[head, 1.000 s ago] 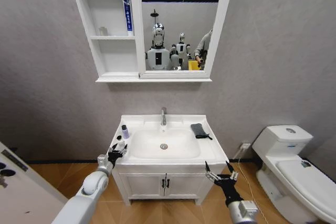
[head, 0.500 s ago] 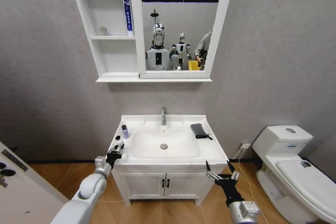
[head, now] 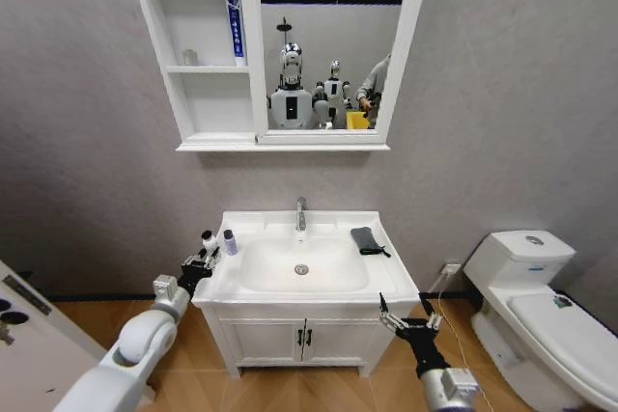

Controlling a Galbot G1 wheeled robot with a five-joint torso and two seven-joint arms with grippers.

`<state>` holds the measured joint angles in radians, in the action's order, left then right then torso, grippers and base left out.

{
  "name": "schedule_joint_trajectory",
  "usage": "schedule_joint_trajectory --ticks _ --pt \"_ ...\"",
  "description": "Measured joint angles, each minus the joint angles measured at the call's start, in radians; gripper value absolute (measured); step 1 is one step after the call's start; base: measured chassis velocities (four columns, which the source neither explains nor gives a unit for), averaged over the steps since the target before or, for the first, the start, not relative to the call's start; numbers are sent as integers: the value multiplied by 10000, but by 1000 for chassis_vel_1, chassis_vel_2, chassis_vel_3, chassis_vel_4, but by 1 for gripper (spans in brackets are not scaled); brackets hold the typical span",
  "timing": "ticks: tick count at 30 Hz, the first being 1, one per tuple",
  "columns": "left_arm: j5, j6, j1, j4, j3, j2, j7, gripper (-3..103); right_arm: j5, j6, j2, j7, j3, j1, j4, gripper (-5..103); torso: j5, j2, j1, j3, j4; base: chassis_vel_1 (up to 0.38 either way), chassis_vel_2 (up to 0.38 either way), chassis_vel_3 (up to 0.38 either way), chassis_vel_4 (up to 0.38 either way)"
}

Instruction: Move facial cleanser and shampoo from washbasin to cabinet, then wipe washbasin with towel.

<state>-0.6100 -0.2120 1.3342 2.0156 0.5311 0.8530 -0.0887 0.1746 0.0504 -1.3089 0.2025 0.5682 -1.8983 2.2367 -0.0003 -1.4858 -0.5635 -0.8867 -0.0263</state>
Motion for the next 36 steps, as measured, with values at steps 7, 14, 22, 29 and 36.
schedule_joint_trajectory --ticks 7,14,22,29,36 --pt "-2374 -982 -1157 1260 711 -2320 -822 30 52 -79 0 23 -81 -3 198 100 2 0 0 0 -2 0 0 0 0" --pt "-4188 -2387 -2179 1418 1274 -4148 -1022 30 12 -81 -7 31 -252 0 206 100 0 0 0 0 1 0 0 0 0" --pt "-6003 -3492 -5430 708 -610 -5539 -1253 30 6 -67 -6 12 -309 182 210 100 4 0 -1 0 0 0 0 0 0" --pt "-7330 -4133 -9292 -267 -3664 -4822 -2358 30 80 -35 106 -22 -253 270 157 100 0 0 -1 -1 -1 0 0 0 0" --pt "-8194 -4866 -14005 -2439 -7262 -3326 -3055 30 272 -37 251 -56 -147 426 19 100 6 0 -1 -1 -2 0 0 0 0"
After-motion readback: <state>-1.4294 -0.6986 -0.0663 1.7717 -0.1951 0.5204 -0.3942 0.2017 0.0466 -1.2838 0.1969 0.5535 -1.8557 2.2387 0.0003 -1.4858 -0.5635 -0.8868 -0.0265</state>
